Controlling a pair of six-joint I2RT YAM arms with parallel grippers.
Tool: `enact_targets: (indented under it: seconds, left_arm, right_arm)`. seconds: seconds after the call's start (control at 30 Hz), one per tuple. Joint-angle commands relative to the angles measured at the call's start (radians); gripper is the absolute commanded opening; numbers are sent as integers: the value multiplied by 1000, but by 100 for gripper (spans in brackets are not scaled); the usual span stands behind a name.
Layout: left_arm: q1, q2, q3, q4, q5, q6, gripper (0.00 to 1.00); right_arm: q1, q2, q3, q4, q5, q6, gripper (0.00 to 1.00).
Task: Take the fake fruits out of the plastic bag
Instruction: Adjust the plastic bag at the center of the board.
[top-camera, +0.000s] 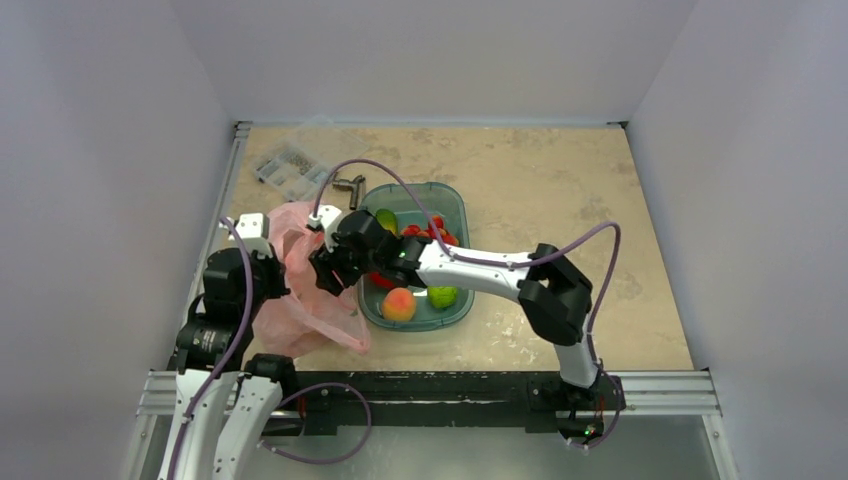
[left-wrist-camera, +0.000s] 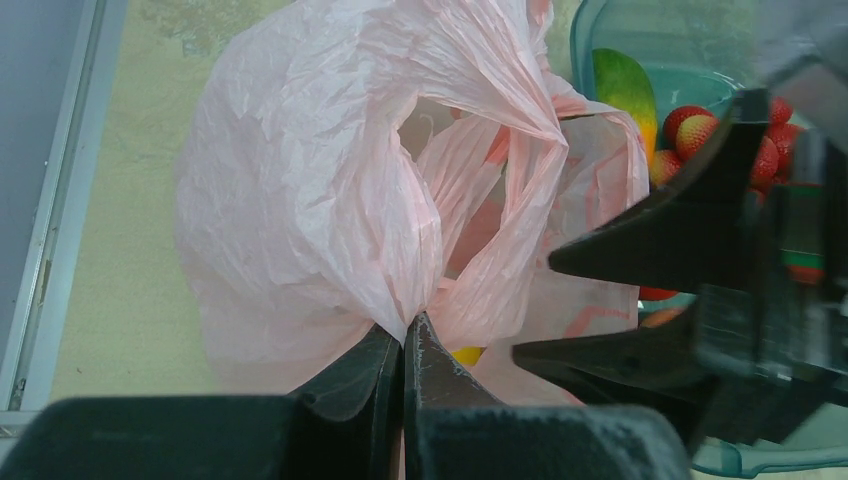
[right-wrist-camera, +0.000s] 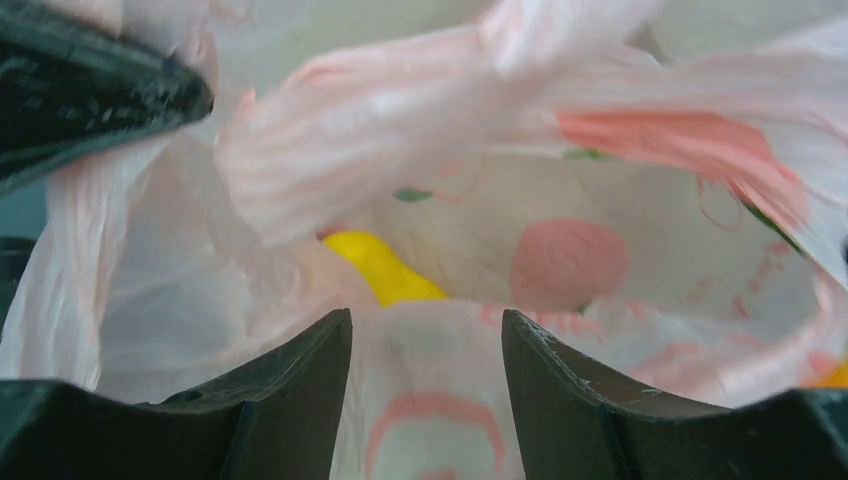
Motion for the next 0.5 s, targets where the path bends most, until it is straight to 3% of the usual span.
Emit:
enact_targets:
  seconds: [0.0,0.3,0.47]
  left_arm:
    - [-5,-19,26,22,13,-1,0]
    - [-6,-85,17,50,54,8,0]
    - [-5,-109,10,60,52,10,0]
  right_arm:
    - [2,100,178,-36,-82,-29,55]
    - [2,322,420,-151,-66,-40,58]
    - [3,346,436,-190,-151,-79,77]
